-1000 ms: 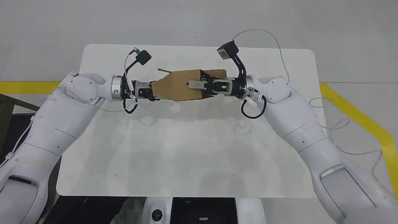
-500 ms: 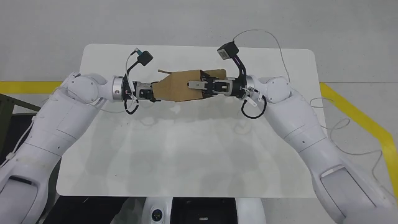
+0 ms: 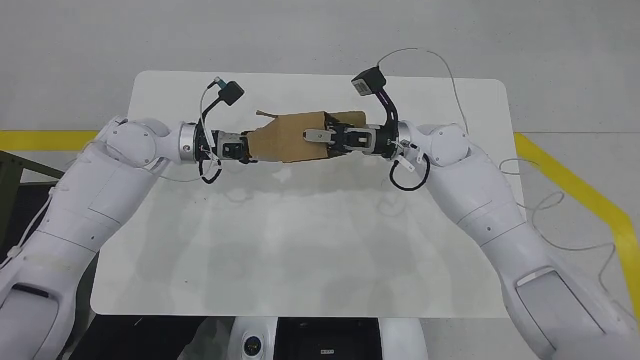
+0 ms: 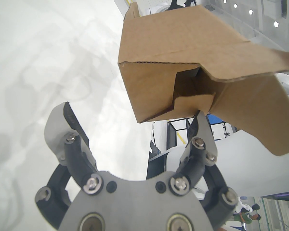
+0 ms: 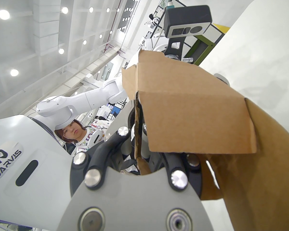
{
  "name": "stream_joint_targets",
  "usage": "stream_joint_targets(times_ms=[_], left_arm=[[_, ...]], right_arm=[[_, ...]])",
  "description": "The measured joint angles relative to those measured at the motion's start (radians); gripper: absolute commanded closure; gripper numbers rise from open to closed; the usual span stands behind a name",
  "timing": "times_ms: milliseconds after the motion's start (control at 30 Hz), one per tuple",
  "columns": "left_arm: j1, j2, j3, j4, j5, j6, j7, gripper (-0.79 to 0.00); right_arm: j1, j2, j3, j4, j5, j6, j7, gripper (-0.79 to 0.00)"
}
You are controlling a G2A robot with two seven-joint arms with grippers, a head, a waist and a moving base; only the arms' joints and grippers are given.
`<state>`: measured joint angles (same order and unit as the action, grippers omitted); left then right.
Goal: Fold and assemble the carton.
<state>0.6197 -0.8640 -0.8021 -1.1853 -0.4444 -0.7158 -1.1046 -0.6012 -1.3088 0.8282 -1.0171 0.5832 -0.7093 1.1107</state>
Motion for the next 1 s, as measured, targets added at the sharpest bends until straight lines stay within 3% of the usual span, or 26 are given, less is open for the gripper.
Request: stream_joint_targets(times_ms=[733,1000], left_arm=[[-0.027,-0.004,-0.072,0.124,-0.002,-0.021,0.025,-0.785],[-0.017,-0.015,-0.052,0.085,-0.017,0.003,-0.003,-0.785]], right_arm=[[-0.057,0.039,0.027,-0.075,-0.016,0.121,0.121,0.000],[-0.040,0.033,0.008,-0.074,0.000,0.111,0.111,0.000]])
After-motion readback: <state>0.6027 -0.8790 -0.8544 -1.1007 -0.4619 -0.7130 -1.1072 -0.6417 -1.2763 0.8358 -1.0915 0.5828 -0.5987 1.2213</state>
